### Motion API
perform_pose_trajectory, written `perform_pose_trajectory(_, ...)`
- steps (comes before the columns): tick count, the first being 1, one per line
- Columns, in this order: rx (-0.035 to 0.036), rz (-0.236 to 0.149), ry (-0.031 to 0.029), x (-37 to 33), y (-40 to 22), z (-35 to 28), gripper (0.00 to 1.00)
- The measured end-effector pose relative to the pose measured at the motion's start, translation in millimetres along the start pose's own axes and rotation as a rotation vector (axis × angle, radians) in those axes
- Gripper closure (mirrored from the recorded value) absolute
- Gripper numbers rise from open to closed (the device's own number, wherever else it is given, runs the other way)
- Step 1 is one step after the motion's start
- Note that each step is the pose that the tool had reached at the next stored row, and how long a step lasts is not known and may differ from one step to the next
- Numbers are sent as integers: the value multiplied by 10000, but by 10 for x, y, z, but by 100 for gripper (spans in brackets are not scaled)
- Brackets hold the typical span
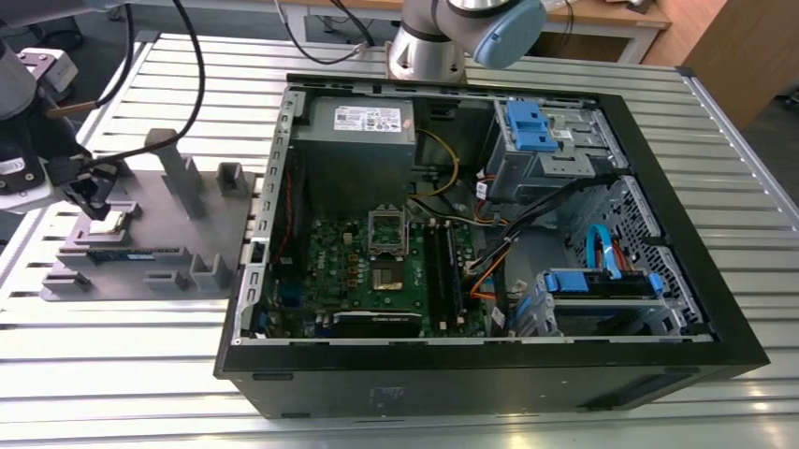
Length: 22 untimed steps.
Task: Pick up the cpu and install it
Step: 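Place the cpu into insertion slot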
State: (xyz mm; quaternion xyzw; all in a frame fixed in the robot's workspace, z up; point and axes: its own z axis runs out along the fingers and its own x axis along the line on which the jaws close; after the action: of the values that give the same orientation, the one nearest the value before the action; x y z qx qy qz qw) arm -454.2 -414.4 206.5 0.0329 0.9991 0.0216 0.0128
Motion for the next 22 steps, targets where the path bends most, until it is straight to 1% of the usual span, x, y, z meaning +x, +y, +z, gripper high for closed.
perform_pose_trajectory(14,-1,-8,0,7,-2,45,89)
perform_pose_trajectory(22,1,-8,0,8,-3,48,89)
